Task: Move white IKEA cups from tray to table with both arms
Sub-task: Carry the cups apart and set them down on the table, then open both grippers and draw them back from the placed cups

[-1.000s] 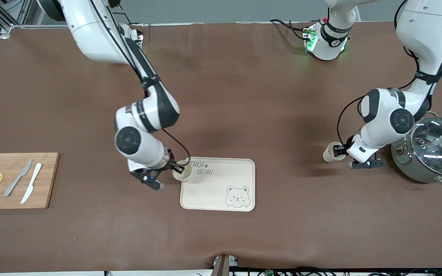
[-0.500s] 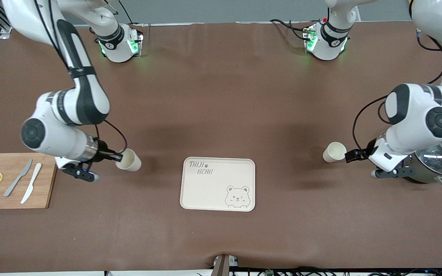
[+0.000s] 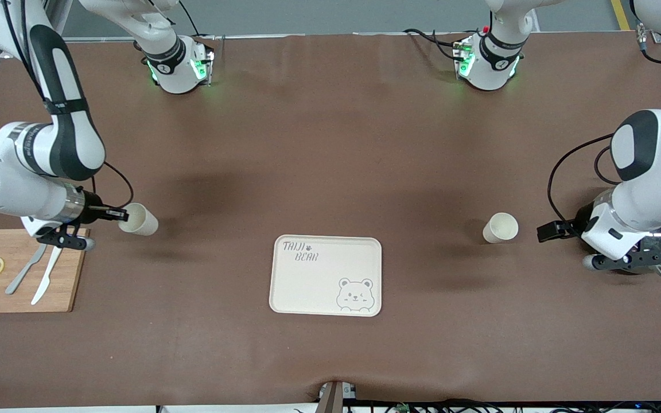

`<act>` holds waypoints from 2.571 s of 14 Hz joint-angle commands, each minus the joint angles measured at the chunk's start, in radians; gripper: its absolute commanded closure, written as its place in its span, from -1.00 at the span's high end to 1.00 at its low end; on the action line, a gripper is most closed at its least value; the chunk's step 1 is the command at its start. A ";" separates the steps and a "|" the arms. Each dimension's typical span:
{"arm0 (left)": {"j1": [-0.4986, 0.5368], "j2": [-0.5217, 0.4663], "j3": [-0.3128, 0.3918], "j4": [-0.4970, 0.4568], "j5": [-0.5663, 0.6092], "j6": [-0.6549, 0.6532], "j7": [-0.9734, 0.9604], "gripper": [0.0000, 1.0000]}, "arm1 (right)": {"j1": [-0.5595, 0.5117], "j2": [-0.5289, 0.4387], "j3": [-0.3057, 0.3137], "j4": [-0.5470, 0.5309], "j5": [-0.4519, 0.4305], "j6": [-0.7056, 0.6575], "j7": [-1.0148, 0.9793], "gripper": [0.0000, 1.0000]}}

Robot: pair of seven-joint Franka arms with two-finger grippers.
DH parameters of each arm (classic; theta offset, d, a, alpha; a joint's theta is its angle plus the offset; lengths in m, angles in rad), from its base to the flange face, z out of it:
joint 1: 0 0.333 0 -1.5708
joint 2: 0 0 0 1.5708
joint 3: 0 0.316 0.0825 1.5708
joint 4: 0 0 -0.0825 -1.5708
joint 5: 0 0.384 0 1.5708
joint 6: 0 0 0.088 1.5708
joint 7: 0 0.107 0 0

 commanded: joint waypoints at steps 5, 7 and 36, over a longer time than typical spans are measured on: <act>0.008 -0.042 -0.003 0.019 0.004 -0.081 -0.004 1.00 | -0.111 -0.067 0.022 -0.246 -0.028 0.230 -0.168 -1.00; 0.013 -0.057 0.007 0.028 0.004 -0.094 0.005 1.00 | -0.115 -0.064 0.021 -0.263 -0.028 0.245 -0.169 -1.00; 0.049 -0.199 0.006 0.172 -0.012 -0.336 0.013 1.00 | -0.086 0.019 0.033 0.688 -0.036 -0.675 -0.154 1.00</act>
